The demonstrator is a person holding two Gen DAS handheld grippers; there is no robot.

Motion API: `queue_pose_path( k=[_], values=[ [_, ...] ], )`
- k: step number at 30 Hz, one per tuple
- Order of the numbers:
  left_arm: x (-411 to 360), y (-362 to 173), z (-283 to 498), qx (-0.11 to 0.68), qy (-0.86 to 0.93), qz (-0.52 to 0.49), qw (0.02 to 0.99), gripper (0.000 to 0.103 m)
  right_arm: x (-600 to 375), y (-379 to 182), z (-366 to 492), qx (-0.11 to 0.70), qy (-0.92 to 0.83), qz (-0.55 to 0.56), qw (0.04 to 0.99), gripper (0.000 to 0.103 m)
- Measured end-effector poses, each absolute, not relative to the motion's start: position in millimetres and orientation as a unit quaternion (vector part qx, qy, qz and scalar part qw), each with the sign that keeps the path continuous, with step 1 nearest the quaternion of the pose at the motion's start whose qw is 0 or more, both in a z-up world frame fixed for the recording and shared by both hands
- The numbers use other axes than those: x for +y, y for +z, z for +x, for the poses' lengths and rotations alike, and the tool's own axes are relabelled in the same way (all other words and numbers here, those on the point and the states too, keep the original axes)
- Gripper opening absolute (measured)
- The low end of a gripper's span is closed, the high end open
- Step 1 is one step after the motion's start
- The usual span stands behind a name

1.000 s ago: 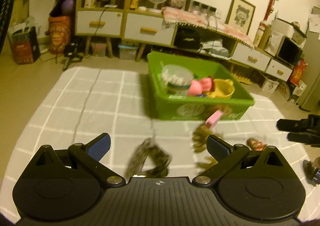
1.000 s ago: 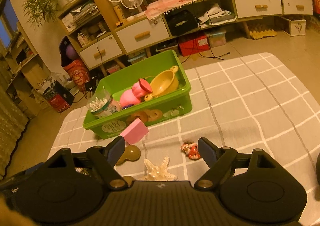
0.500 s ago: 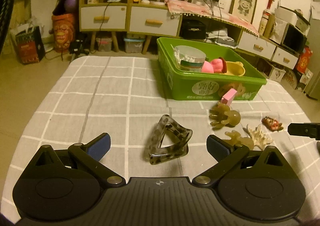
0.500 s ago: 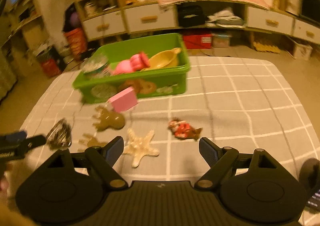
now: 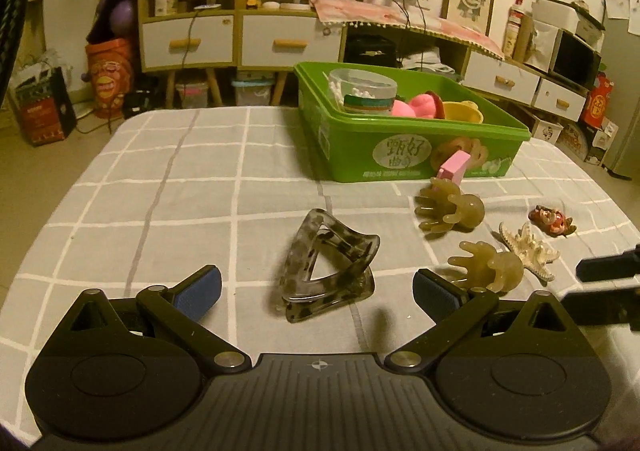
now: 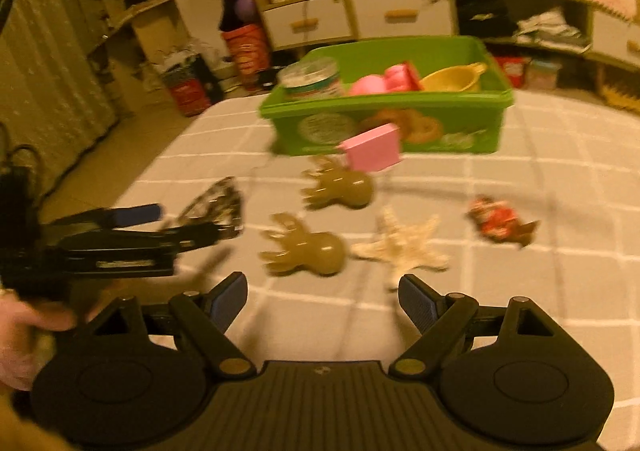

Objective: Organize rigid objects
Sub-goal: 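Grasp the grey claw clip with the left tool while the right tool grasps a brown octopus, then lift and carry the claw clip and octopus over the green bin with both tools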

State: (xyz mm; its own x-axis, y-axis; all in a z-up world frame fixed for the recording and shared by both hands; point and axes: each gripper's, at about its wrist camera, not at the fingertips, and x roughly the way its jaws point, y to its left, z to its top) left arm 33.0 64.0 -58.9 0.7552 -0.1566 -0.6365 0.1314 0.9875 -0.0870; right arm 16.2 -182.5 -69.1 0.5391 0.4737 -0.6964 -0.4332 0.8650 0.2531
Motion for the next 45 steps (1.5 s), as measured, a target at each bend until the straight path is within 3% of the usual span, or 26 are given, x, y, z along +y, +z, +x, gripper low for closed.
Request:
queue_pose_path(
  k=[5, 16, 27, 33, 45],
  values=[
    [62.2, -64.7, 39.8, 0.344, -0.08, -0.018, 0.935, 0.091, -169.3, -81.5, 17.7, 0.416, 0.275, 0.041, 0.866, 0.058],
    [59.0, -67.0, 48.0, 0.353, -0.069, -0.014, 0.933, 0.058, -152.8, -94.1, 36.2, 0.406, 0.237, 0.036, 0.882, 0.057],
    [70.0, -63.3, 45.7, 0.359, -0.046, -0.033, 0.932, 0.056, -144.6, -94.3, 47.2, 0.405, 0.214, 0.037, 0.888, 0.055],
    [70.1, -62.6, 45.0, 0.36, -0.045, -0.034, 0.931, 0.055, -144.8, -94.0, 50.0, 0.403, 0.207, 0.038, 0.891, 0.046],
    [68.3, -59.6, 44.8, 0.361, -0.045, -0.034, 0.931, 0.053, -148.2, -87.1, 50.8, 0.4, 0.214, 0.049, 0.89, 0.045]
  ],
)
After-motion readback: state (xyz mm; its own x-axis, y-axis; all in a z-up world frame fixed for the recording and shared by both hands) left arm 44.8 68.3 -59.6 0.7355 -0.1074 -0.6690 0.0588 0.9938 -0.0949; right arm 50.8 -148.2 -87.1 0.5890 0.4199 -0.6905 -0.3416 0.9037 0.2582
